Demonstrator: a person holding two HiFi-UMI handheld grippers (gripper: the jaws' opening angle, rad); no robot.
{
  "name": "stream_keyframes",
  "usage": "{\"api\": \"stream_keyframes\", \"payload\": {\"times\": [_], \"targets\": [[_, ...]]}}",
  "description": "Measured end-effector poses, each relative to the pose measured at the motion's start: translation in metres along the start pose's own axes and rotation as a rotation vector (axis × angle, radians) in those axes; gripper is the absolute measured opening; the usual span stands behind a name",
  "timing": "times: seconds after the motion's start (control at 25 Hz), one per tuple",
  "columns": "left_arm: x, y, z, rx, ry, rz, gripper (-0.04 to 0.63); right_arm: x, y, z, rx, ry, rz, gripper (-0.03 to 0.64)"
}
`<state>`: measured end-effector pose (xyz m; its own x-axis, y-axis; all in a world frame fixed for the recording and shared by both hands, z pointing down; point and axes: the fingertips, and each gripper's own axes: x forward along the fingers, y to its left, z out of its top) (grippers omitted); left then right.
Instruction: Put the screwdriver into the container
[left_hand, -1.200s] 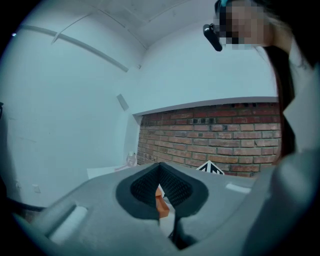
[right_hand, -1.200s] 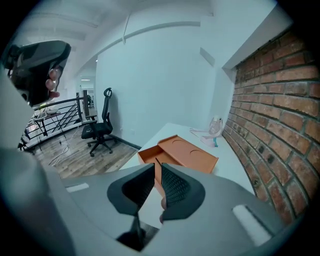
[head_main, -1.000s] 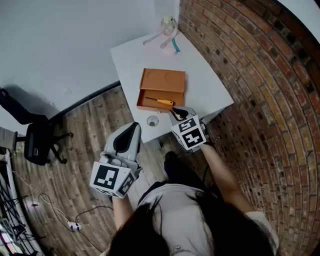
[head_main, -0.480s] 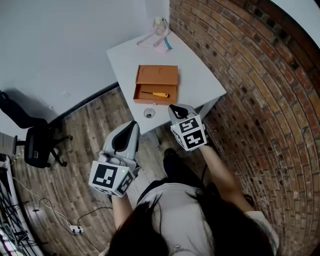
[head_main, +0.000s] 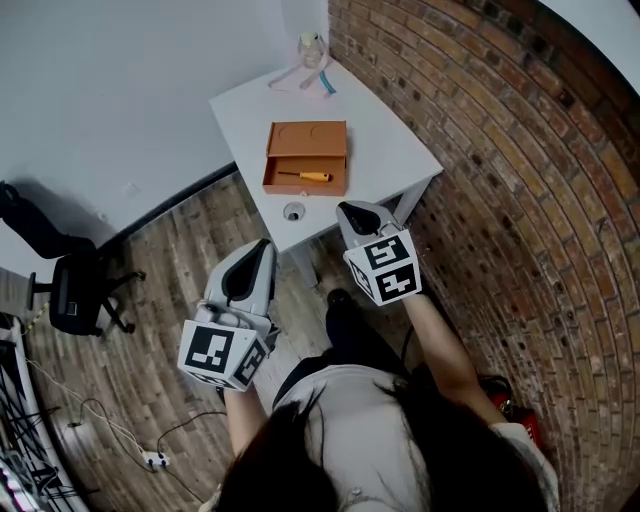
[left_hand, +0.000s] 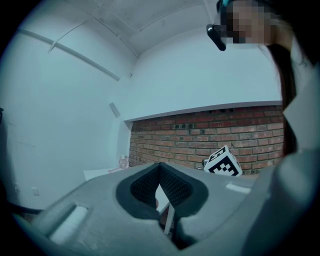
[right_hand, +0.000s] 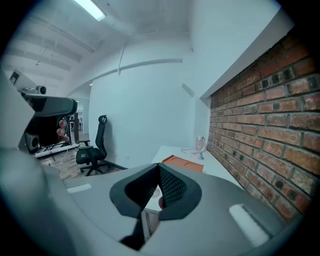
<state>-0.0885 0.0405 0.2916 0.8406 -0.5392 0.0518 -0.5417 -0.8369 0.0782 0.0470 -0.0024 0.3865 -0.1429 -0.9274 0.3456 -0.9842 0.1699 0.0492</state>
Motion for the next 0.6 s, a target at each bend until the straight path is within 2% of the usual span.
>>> {"api": "stream_keyframes", "payload": {"times": [0.6], "targets": [[-0.036,-0.024,-0.004,0.01,-0.015,0.003,0.002,-0.068,0.028,0.012,0.026,-0.109,-0.039,0.005]]}}
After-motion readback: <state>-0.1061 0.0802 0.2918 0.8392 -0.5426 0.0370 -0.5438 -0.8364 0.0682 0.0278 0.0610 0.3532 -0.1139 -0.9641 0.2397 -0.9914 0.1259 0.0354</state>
